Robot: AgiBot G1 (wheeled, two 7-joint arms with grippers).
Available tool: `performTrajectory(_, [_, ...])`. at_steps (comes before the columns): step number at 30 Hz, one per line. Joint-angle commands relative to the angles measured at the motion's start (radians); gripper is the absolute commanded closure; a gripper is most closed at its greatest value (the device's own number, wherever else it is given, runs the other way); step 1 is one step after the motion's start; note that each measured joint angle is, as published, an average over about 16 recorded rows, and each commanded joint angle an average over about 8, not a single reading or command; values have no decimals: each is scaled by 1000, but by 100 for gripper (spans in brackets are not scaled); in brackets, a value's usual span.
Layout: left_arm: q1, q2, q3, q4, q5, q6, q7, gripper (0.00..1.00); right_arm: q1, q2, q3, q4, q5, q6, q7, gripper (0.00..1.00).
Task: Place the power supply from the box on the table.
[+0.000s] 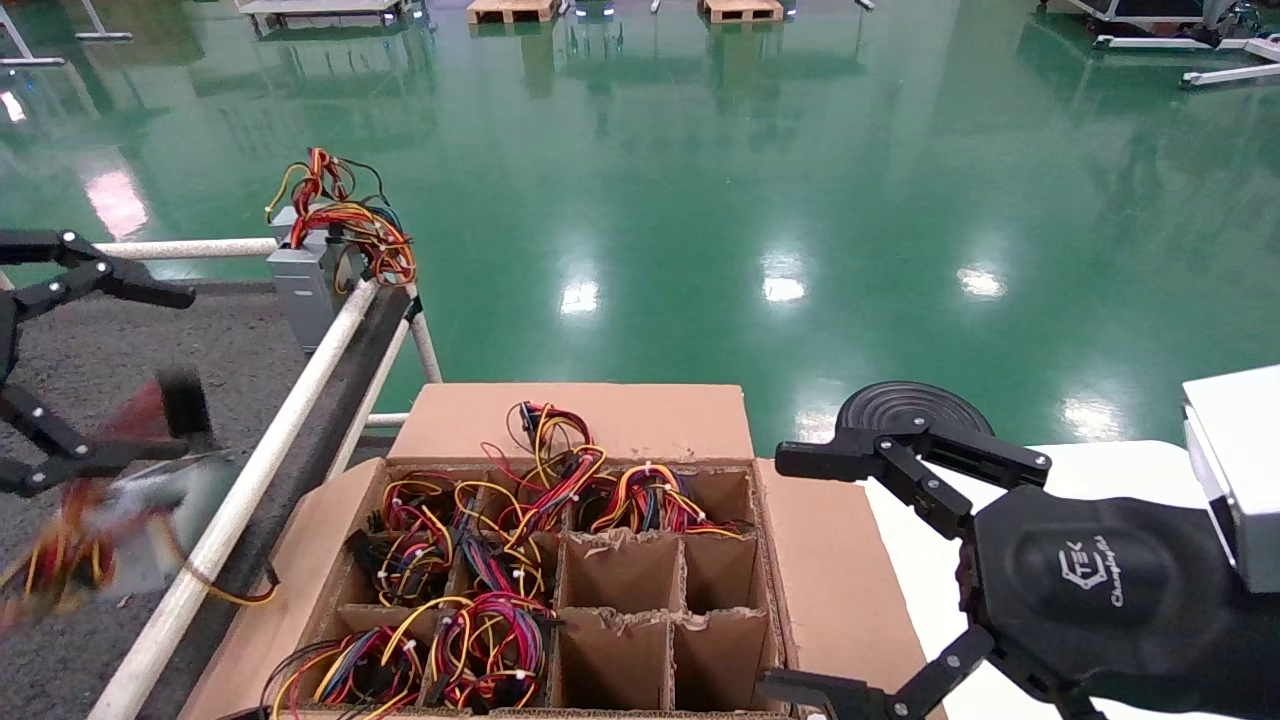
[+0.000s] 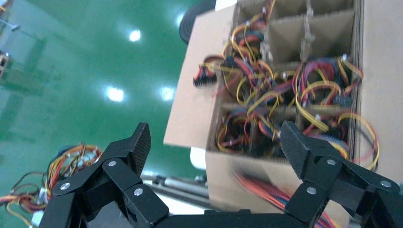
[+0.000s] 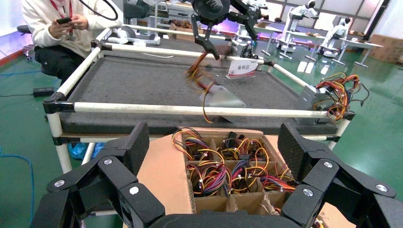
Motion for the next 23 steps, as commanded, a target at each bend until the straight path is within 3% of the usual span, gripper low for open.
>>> performTrajectory(1, [6, 0, 4, 7, -32, 2, -3, 0, 0, 0, 0, 0, 0, 0, 0, 0])
performTrajectory(23, [68, 57, 2, 80, -217, 5, 39, 0, 0, 0, 0, 0, 0, 0, 0, 0])
